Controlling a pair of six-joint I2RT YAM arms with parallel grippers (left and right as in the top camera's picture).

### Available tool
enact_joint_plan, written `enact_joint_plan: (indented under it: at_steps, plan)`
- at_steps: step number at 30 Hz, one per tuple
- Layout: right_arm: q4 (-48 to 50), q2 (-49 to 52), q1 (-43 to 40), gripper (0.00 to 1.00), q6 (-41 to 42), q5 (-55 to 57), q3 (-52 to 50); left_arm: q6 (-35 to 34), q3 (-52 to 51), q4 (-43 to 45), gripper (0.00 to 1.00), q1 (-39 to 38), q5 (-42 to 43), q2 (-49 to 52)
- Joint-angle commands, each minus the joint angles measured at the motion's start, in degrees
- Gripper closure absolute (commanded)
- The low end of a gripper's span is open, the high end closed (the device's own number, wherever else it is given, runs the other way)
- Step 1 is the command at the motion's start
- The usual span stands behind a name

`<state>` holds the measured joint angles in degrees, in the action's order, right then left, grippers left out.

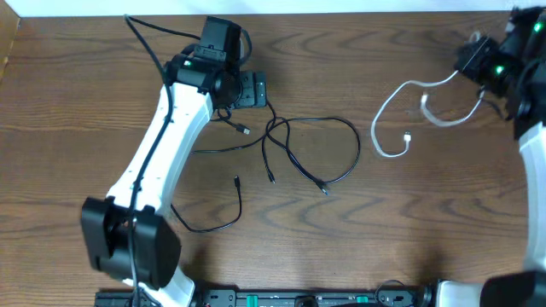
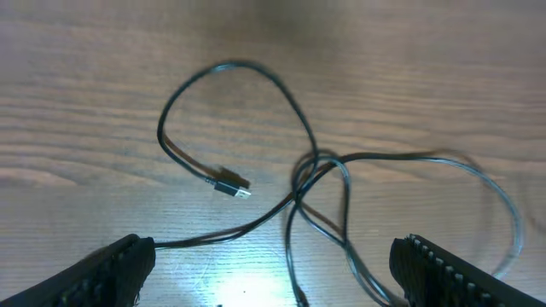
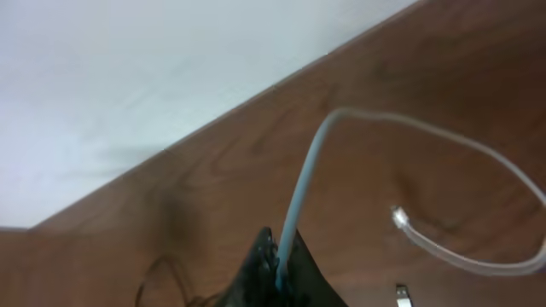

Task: Untangle cables
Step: 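Carry the white cable to the right edge and drop it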

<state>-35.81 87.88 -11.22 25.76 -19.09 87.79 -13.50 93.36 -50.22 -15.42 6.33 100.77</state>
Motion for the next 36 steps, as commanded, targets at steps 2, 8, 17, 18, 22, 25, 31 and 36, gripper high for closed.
enact_joint_plan:
  at_steps: [2, 8, 17, 18, 22, 25, 31, 36]
  plan:
    - [-0.48, 3.98, -2.43, 0.99, -3.61, 7.06, 12.15, 0.81, 2.54, -0.50, 0.07, 0.24, 7.13, -6.86]
    - [4.66, 8.52, -8.63, 0.99, -3.58, 13.38, 18.60, 0.81, 2.49, -1.27, 0.07, -0.87, 12.52, -8.20]
    - [13.42, 18.51, -14.99, 0.99, -5.27, 19.74, 18.60, 0.81, 2.45, -1.46, 0.07, -2.91, 12.50, -8.17]
    - [15.06, 20.00, -15.37, 0.99, -5.27, 20.33, 18.60, 0.81, 2.45, -1.42, 0.07, -3.13, 12.50, -8.17]
    - [23.76, 27.56, -15.78, 0.99, -5.29, 23.82, 18.60, 0.79, 2.45, -1.36, 0.07, -3.69, 12.50, -8.17]
    - [27.78, 31.67, -15.76, 0.99, -5.29, 24.65, 18.60, 0.79, 2.45, -1.36, 0.07, -3.69, 12.50, -8.17]
    - [31.26, 38.34, -15.69, 0.99, -5.75, 24.76, 18.60, 0.81, 2.45, -1.33, 0.07, -3.69, 12.50, -8.13]
    - [28.37, 42.47, -15.69, 0.93, -5.70, 24.70, 18.60, 0.81, 2.45, -1.31, 0.07, -3.69, 12.50, -7.96]
